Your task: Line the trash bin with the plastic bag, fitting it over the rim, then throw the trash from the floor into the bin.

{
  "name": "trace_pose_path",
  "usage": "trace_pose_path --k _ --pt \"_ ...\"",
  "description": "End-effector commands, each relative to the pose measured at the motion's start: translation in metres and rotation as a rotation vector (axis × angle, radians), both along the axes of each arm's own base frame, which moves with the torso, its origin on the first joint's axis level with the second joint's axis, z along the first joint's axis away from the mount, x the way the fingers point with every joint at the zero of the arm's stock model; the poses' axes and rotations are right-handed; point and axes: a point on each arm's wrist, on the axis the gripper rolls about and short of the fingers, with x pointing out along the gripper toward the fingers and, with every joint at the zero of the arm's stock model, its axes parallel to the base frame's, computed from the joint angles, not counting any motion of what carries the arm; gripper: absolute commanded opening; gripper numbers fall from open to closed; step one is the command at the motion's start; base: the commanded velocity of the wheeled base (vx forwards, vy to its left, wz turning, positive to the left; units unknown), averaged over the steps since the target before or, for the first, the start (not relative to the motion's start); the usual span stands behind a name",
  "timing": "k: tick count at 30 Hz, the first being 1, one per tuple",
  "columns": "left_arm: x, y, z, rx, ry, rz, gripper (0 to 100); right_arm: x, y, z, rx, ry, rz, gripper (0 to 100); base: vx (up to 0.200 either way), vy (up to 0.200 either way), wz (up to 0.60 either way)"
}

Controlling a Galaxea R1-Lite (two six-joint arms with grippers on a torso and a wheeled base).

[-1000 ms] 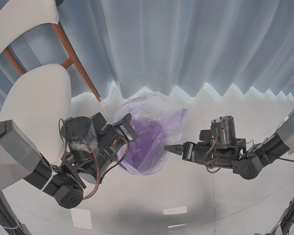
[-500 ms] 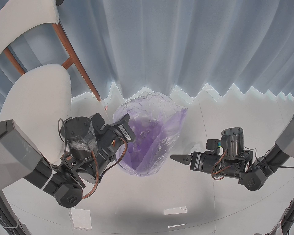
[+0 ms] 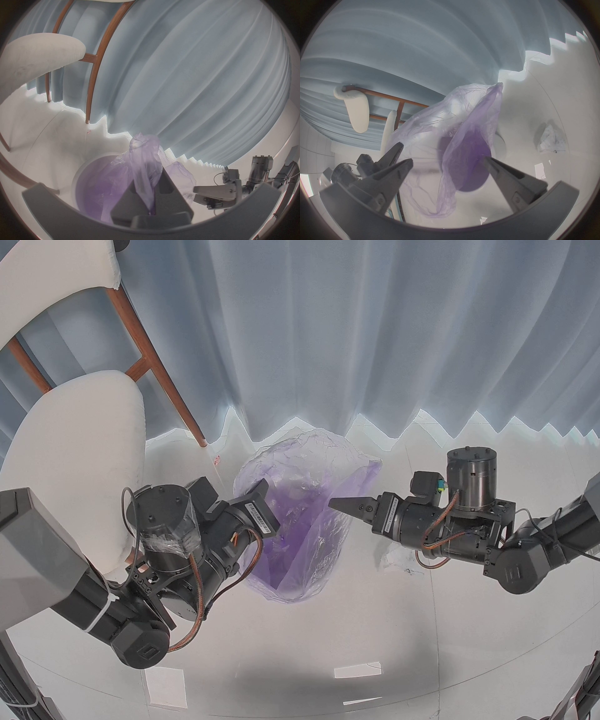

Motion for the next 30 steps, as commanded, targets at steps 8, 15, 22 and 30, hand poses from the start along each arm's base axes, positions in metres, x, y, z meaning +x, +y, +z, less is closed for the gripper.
trace_pose_path --k 8,15,22,30 --pt "-0.001 0.0 -0.004 0.013 0.011 -0.001 0 0.012 0.01 -0.037 -0.05 0.095 -0.016 0 0.0 0.0 0.0" --pt "0.003 0.006 -0.006 0.041 0.023 0.018 0 -0.022 -0.012 -0.081 -0.144 0.24 -0.01 0 0.0 0.0 0.0" --pt "-0.003 0.009 -0.023 0.12 0.089 0.017 0 -0.039 -0.016 -0.134 -0.197 0.316 0.005 0 0.0 0.0 0.0" --pt "-0.007 0.005 -0.023 0.119 0.086 -0.001 0 -0.024 -0.003 -0.178 -0.2 0.316 -0.018 100 0.0 0.0 0.0"
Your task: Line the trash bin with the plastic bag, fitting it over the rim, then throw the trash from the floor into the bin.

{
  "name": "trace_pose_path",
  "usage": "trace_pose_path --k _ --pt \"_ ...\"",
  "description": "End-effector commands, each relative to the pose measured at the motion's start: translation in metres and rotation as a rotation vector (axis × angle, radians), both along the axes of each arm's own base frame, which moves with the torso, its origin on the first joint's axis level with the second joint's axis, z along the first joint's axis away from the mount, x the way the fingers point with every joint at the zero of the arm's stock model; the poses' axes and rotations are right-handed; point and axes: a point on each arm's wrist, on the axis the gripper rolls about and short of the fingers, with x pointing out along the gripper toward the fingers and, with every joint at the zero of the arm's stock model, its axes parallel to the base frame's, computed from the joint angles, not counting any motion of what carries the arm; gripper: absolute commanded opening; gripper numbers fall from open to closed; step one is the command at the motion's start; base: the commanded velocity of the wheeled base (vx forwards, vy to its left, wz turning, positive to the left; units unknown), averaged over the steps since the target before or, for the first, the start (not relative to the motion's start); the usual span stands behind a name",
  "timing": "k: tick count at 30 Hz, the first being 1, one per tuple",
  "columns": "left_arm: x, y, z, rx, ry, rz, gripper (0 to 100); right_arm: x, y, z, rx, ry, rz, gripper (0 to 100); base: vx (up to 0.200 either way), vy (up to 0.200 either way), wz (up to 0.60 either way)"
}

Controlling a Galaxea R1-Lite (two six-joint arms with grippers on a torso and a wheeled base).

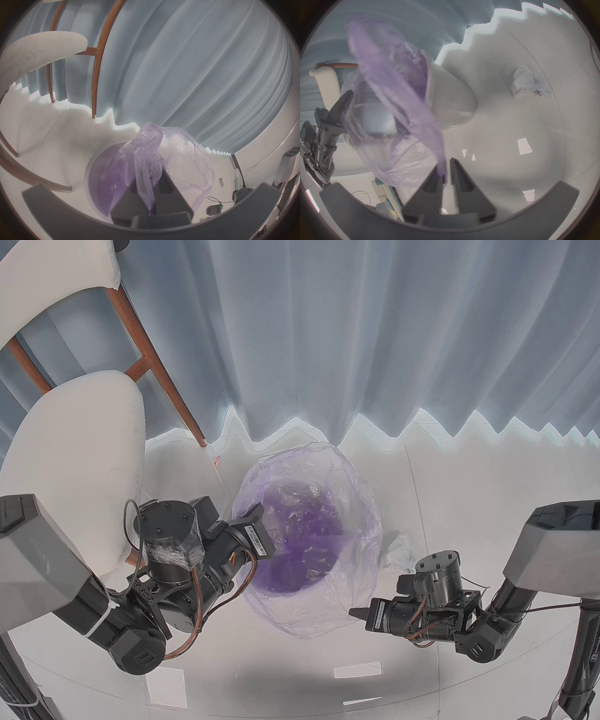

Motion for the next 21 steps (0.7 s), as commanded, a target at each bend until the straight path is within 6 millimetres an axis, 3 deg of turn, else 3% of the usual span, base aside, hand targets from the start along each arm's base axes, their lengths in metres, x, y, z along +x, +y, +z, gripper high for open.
trace_pose_path --k 1,3,9,11,12,16,21 --pt "-0.003 -0.002 -0.003 0.008 0.008 -0.009 0 0.009 0.006 -0.039 0.003 0.05 -0.044 100 0.0 0.0 0.0" --pt "-0.003 -0.002 -0.002 0.007 0.007 -0.009 0 0.007 0.005 -0.036 0.024 0.055 -0.06 100 0.0 0.0 0.0" --pt "-0.006 -0.005 0.0 0.001 -0.001 -0.02 0 -0.038 -0.022 0.04 0.13 -0.054 -0.063 100 0.0 0.0 0.0" --pt "-0.006 -0.005 0.0 0.001 -0.001 -0.022 0 -0.04 -0.023 0.043 0.132 -0.058 -0.062 100 0.0 0.0 0.0" --pt "-0.007 -0.007 0.003 -0.011 -0.016 -0.028 0 -0.065 -0.031 0.065 0.133 -0.09 -0.017 100 0.0 0.0 0.0" --pt "-0.006 -0.008 0.004 -0.023 -0.032 -0.029 0 -0.096 -0.027 0.093 0.129 -0.095 0.091 100 0.0 0.0 0.0" --pt "-0.008 -0.009 0.009 -0.045 -0.059 -0.031 0 -0.095 -0.012 0.131 0.253 -0.08 0.126 100 0.0 0.0 0.0"
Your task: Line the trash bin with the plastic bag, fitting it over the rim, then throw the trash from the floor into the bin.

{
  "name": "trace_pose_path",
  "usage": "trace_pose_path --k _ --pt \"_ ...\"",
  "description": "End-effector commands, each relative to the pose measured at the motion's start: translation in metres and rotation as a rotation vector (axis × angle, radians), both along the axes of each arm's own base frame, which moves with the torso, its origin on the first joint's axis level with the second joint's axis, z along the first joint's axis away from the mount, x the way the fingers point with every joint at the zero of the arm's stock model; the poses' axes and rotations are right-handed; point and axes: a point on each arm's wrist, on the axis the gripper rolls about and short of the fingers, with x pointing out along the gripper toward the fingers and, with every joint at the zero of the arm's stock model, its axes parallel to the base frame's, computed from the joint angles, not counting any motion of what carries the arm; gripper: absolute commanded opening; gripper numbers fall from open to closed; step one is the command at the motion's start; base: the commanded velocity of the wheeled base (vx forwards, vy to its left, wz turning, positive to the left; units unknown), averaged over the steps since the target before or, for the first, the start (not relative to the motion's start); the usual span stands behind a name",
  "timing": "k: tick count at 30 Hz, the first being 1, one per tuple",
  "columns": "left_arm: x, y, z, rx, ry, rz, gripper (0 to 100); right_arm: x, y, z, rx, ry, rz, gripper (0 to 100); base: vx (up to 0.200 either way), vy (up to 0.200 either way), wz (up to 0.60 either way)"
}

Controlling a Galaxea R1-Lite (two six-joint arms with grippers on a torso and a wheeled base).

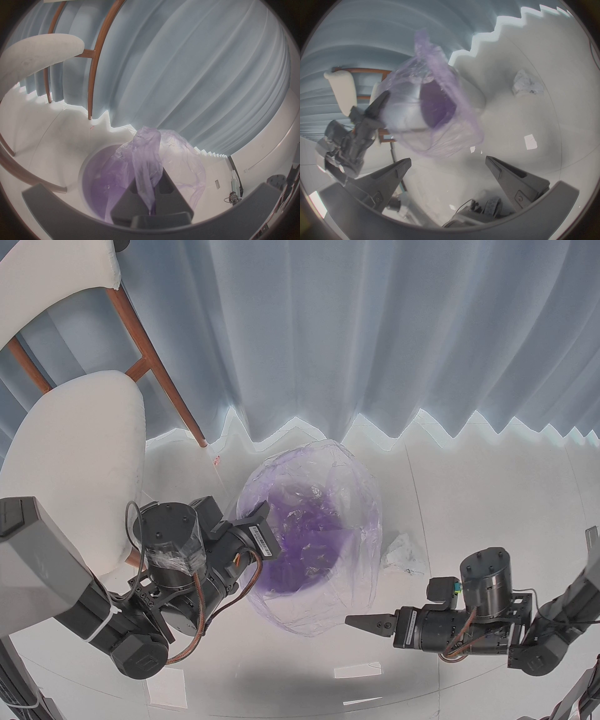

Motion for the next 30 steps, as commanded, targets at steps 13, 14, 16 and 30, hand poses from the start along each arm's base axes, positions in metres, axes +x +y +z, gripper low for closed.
trace_pose_path --k 13,14,16,30 --pt "-0.002 -0.003 0.007 -0.018 -0.048 -0.007 0 0.043 0.054 0.047 0.062 0.016 -0.033 100 0.0 0.0 0.0" --pt "-0.003 -0.003 0.007 -0.013 -0.05 -0.005 0 0.049 0.055 0.042 0.047 0.014 -0.034 100 0.0 0.0 0.0" --pt "-0.003 -0.002 0.009 -0.018 -0.064 -0.005 0 0.063 0.051 0.034 0.016 0.01 -0.053 100 0.0 0.0 0.0" --pt "-0.004 -0.004 0.009 -0.006 -0.1 -0.009 0 0.104 0.04 0.015 -0.043 0.003 -0.133 100 0.0 0.0 0.0"
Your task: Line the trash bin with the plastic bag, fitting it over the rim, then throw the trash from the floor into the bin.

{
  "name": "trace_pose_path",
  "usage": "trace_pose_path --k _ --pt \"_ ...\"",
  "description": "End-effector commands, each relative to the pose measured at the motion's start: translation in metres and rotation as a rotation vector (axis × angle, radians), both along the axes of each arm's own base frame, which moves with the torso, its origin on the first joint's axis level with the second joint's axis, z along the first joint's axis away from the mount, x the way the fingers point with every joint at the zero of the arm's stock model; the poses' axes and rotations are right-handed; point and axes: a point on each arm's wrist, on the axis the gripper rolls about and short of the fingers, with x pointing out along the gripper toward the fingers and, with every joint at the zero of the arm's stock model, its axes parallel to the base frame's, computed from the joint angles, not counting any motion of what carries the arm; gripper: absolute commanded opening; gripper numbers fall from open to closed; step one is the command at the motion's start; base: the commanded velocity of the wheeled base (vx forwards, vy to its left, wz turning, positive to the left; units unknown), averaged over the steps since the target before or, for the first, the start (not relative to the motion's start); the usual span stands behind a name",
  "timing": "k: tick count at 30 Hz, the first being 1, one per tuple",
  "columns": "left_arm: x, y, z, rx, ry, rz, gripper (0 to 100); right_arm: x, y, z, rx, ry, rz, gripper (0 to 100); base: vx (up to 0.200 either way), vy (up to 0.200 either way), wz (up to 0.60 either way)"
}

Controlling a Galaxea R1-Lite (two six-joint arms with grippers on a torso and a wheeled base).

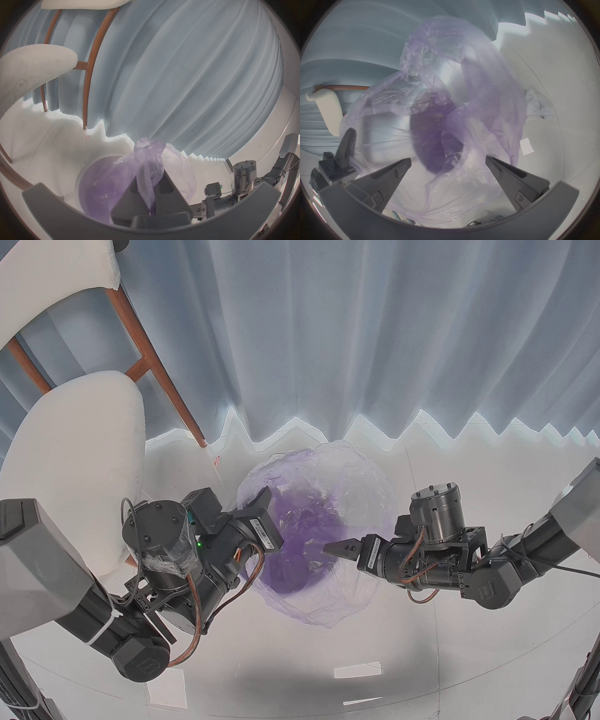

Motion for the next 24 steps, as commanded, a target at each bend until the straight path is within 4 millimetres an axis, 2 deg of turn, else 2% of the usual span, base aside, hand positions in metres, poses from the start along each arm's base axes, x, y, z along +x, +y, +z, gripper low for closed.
trace_pose_path --k 1,2,4,13,24 --pt "-0.001 -0.001 -0.002 0.006 0.007 -0.003 0 0.012 0.003 -0.014 -0.032 0.023 -0.016 100 0.0 0.0 0.0" --pt "-0.001 -0.001 -0.002 0.006 0.007 -0.003 0 0.012 0.003 -0.014 -0.032 0.023 -0.016 100 0.0 0.0 0.0" --pt "-0.001 -0.001 -0.011 0.026 0.032 -0.004 0 0.026 0.008 -0.022 -0.112 0.019 -0.046 100 0.0 0.0 0.0" --pt "0.004 -0.007 -0.029 0.032 0.036 -0.007 0 0.051 0.02 -0.022 -0.133 -0.007 -0.077 100 0.0 0.0 0.0" --pt "-0.003 -0.012 -0.029 0.047 0.004 -0.031 0 0.07 0.039 -0.037 -0.203 0.011 -0.114 100 0.0 0.0 0.0"
